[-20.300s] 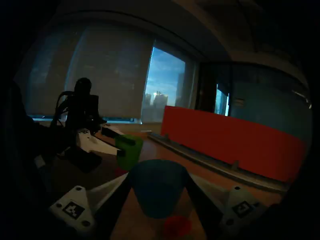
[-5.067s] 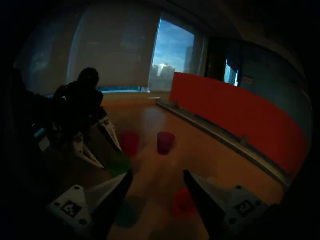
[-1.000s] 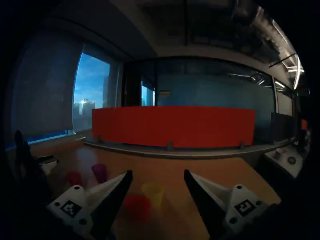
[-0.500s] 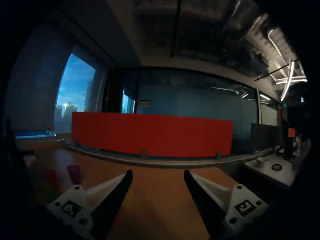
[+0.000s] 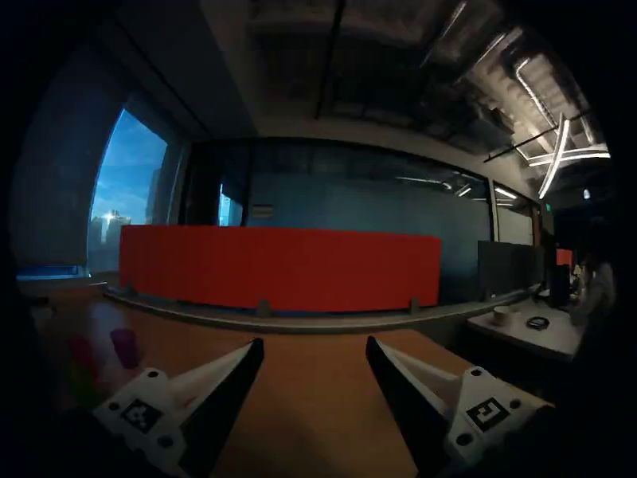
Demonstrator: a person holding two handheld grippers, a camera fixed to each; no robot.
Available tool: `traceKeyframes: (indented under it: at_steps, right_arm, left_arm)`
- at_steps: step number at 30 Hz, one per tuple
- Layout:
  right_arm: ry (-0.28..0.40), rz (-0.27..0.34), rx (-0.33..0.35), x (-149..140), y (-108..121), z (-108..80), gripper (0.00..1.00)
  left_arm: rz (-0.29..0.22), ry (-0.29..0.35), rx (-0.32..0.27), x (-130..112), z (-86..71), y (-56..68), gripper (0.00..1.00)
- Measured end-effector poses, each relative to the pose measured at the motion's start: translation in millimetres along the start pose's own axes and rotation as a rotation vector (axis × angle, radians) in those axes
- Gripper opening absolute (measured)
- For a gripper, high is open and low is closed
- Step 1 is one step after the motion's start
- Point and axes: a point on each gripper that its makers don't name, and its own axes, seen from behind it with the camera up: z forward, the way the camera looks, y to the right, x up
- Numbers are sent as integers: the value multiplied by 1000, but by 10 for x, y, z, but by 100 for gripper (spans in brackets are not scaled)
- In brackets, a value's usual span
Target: Pour water
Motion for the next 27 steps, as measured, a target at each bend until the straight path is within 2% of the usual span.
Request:
traceKeyframes:
  at_steps: [5, 17, 27]
  right_arm:
    - [-14, 21, -10, -126, -29, 73, 99]
    - [-22, 117, 54, -414, -335, 116, 99]
    - [-6, 80, 85, -518, -493, 93, 99]
  left_arm:
    - [0, 0, 0, 0, 3, -1, 94]
    - [-1, 0, 0, -4, 1, 1, 94]
    - [0, 0, 0, -7, 1, 0, 94]
